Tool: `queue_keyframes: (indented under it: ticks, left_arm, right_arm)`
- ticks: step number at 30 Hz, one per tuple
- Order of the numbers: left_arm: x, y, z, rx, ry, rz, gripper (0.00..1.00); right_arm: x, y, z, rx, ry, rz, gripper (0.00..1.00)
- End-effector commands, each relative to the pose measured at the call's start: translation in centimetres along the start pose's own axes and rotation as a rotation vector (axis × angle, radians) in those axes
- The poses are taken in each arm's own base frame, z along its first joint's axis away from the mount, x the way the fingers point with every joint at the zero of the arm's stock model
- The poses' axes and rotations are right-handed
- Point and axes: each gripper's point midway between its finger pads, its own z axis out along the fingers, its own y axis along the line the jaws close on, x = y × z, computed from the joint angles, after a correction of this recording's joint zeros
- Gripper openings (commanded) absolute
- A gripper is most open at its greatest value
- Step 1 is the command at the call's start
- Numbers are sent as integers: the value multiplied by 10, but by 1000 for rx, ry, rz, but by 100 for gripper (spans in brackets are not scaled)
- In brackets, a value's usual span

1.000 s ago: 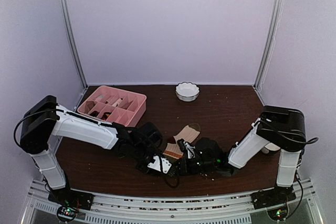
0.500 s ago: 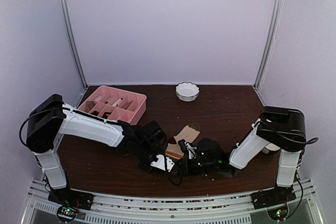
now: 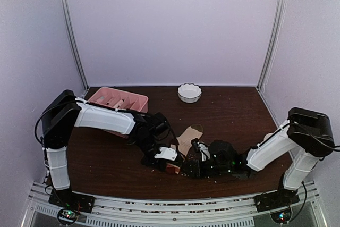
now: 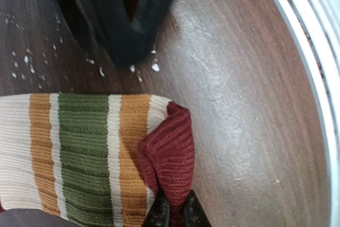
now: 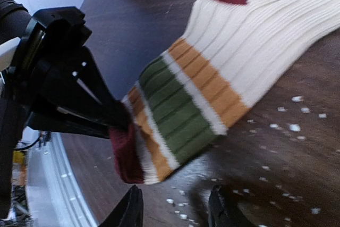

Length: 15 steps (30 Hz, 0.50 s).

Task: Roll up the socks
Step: Roll the sock at the center of the board.

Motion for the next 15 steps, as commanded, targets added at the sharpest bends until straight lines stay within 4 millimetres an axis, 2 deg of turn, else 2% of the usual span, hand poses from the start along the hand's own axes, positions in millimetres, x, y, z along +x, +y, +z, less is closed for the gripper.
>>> queue_keyframes:
  ticks: [1, 3, 5, 6, 8, 9, 10, 11, 14, 15]
  left_arm:
    - [5, -33, 1, 218, -1, -152, 10]
    - [2, -34, 2, 247, -4, -169, 10]
    - [3, -33, 4, 253, 5, -177, 10]
    - [4, -33, 4, 254, 10, -179, 10]
    - [3, -32, 4, 261, 12, -183, 11]
    - [2, -32, 5, 266, 12, -186, 11]
    - [2, -32, 5, 271, 12, -187, 11]
    - [2, -31, 6, 275, 12, -189, 11]
    - [1, -31, 7, 289, 17, -198, 12]
    - [1, -32, 7, 300, 17, -204, 12]
  right_arm:
    - [10, -60, -30, 361, -26, -224, 44]
    - [-1, -52, -44, 422, -100, -346, 54]
    - [-12, -47, -59, 487, -183, -417, 74]
    - [-16, -48, -67, 511, -219, -421, 97]
    - [-32, -64, -89, 611, -346, -347, 100]
    - [-32, -76, -96, 653, -357, -282, 100]
    - [-26, -80, -94, 631, -325, -259, 100]
    - [-21, -74, -89, 547, -317, -273, 100]
    - [-16, -62, -94, 408, -370, -286, 99]
    - [-12, -49, -93, 396, -358, -358, 100]
